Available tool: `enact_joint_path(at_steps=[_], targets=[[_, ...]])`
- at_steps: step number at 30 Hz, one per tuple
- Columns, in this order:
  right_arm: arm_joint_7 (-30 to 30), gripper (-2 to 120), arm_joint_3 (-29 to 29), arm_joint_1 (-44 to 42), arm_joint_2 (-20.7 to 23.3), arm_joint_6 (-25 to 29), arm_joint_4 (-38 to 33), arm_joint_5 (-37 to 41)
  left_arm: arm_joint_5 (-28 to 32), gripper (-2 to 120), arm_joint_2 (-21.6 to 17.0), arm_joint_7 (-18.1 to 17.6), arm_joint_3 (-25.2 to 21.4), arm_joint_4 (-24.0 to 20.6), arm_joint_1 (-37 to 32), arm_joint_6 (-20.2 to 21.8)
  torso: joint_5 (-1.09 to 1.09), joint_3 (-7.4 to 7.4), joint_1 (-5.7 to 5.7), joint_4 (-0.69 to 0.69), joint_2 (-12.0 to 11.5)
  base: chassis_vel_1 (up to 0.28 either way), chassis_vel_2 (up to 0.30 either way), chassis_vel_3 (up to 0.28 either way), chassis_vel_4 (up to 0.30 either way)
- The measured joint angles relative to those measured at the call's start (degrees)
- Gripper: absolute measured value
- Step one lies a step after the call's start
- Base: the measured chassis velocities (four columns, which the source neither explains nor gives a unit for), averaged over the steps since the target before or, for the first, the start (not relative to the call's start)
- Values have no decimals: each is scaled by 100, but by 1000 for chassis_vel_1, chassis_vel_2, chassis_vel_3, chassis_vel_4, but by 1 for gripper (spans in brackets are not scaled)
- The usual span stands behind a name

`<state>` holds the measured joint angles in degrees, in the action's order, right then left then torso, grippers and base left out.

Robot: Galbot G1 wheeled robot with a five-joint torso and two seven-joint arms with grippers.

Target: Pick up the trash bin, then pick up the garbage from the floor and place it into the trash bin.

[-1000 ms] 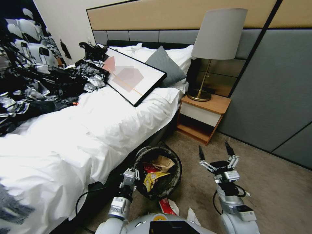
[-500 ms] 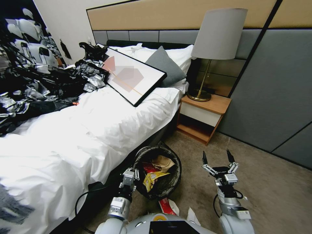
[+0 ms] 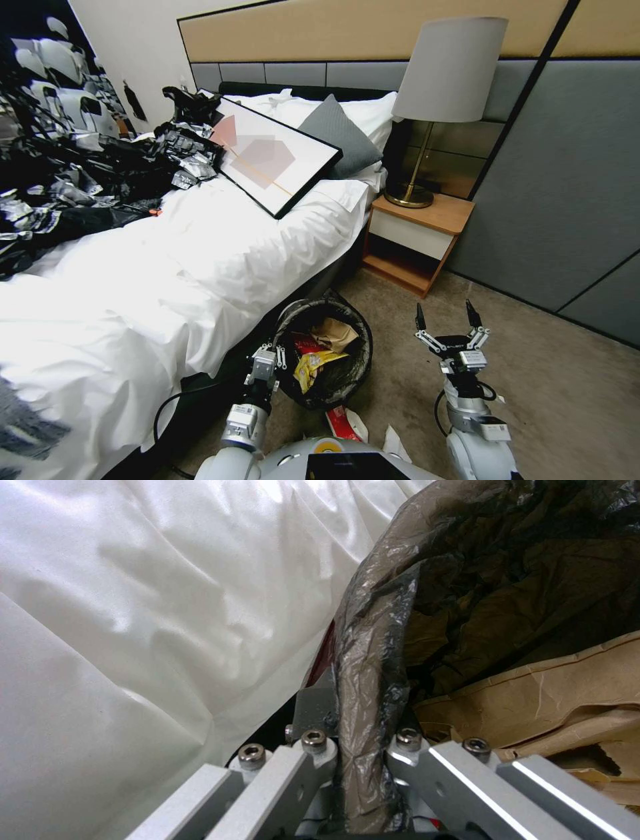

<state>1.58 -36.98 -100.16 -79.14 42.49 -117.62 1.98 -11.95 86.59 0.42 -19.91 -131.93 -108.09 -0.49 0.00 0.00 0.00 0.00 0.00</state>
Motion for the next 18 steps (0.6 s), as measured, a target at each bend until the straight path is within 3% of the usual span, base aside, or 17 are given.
enact_joint_path(at_steps=[7, 18], targets=[[-32, 100, 13, 19, -9, 22, 39, 3, 0, 1, 2, -7, -4, 1, 2, 0, 0, 0, 2, 1, 0, 50, -41, -50, 50], [-133, 100, 3, 53, -13, 34, 98, 59, 0, 1, 18, -9, -6, 1, 1, -2, 1, 0, 0, 0, 0, 151, -147, -148, 145]])
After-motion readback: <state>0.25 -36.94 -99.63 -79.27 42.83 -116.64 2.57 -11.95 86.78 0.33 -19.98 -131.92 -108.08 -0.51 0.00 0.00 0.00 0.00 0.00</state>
